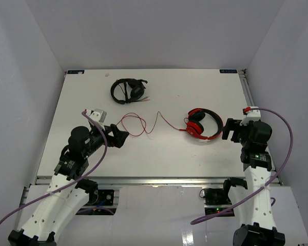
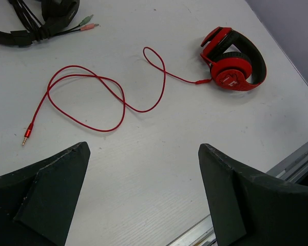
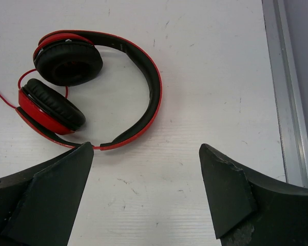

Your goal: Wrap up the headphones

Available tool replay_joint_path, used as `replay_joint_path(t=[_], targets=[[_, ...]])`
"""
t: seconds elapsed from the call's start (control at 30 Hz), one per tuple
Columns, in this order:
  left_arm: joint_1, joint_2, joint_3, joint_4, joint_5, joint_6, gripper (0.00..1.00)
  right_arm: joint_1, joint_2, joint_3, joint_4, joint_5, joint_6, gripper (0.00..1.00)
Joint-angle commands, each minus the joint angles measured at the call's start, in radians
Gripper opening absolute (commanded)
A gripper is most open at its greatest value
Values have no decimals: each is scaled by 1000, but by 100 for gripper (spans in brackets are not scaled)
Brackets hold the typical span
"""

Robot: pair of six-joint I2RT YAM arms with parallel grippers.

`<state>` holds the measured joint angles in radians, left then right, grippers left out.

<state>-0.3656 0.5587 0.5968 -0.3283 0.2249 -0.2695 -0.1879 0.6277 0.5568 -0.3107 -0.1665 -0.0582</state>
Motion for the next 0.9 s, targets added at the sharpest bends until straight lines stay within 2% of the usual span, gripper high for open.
replay_joint_path(t=[0.0, 0.13, 0.3, 0.37, 0.43, 0.57, 0.7, 0.8, 0.87], targets=[[-1, -14, -8, 16, 10, 10, 98, -3, -16, -5, 51, -6, -21, 90], [1, -14, -8, 15, 13, 10, 98, -2, -9, -12, 47, -82, -74, 90], [-1, -11, -8, 16, 11, 9, 98, -1, 40, 22, -7, -457, -287, 90], [-1, -12, -8, 16, 10, 10, 98, -2, 83, 55, -46, -532, -365, 90], [1, -9, -9, 17, 11, 10, 98, -1, 134, 77, -57, -509, -378, 90], [1, -4, -9, 18, 13, 10, 98, -1, 326, 148, -37, -319, -305, 90], [-1, -8, -11, 18, 8, 10, 98, -1, 471, 197, 40, -106, -84, 97], [1, -8, -11, 18, 5, 10, 98, -1, 536, 204, 99, -63, 12, 100], [0, -3, -12, 18, 6, 10, 98, -1, 580, 207, 117, -31, 38, 95]])
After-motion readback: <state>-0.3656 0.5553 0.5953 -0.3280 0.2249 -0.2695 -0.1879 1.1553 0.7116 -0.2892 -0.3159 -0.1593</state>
